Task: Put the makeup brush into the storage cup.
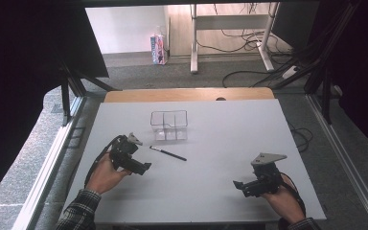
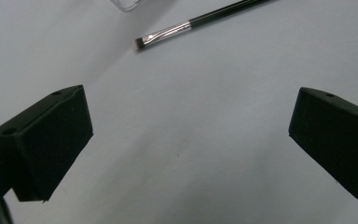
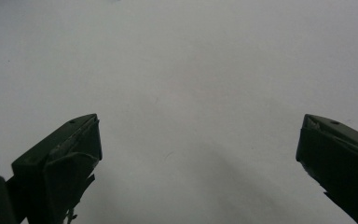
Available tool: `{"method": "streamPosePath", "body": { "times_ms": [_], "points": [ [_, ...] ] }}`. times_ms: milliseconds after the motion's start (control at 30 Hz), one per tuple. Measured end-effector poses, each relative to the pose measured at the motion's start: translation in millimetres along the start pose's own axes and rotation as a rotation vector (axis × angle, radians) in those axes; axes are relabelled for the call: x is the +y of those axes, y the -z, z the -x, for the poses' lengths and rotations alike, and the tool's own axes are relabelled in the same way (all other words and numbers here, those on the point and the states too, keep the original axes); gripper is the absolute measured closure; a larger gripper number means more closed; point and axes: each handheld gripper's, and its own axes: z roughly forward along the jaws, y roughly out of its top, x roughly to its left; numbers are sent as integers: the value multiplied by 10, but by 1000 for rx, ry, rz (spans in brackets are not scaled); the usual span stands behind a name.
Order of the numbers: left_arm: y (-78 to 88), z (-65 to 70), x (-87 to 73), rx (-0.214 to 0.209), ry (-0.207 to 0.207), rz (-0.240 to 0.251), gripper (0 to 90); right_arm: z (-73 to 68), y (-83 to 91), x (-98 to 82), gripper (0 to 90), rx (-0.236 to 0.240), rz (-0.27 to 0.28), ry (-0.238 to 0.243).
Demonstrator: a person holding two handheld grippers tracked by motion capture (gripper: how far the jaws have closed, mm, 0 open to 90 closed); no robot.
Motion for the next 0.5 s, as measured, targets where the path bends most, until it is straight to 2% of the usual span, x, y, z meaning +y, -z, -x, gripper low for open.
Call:
{"method": "streamPosePath", "body": {
  "times_ms": [200, 500],
  "points": [
    [-35, 20, 142, -13, -36, -18, 0, 0, -7, -2, 0, -26, -24, 0],
    [-130, 45, 313, -45, -69, -44, 1, -4, -11, -3, 0, -32, -30, 10]
  ]
}}
